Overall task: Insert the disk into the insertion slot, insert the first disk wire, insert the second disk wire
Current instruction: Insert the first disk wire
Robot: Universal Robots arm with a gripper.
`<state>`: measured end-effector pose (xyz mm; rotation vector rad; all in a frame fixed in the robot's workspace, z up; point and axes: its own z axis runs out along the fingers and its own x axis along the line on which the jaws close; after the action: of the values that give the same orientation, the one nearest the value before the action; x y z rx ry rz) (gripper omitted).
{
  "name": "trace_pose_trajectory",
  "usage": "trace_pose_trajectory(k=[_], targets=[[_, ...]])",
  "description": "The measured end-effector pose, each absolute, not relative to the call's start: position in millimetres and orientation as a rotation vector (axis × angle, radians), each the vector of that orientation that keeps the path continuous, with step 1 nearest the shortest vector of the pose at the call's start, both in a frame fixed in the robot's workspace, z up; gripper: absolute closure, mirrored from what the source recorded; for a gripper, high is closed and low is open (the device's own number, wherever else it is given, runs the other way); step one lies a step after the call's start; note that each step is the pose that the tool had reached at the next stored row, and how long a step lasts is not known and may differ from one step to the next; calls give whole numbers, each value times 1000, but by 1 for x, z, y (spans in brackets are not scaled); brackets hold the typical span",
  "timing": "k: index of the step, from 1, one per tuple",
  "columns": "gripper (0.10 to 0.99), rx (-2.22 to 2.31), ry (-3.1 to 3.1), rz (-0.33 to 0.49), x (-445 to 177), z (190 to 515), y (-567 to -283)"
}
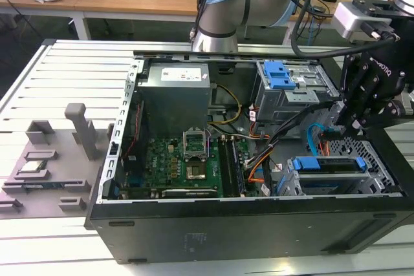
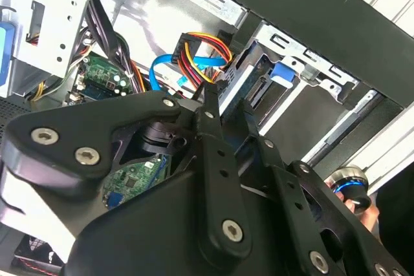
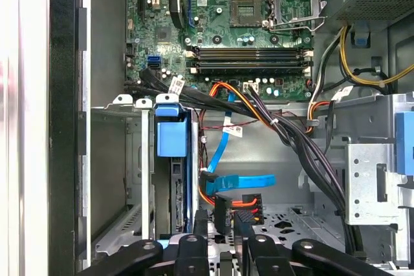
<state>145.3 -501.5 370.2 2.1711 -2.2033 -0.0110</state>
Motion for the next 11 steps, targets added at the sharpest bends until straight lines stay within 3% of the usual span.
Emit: trace_pose_trajectory(k=[11], targets=[[784, 2170, -2202, -7, 142, 354, -500]])
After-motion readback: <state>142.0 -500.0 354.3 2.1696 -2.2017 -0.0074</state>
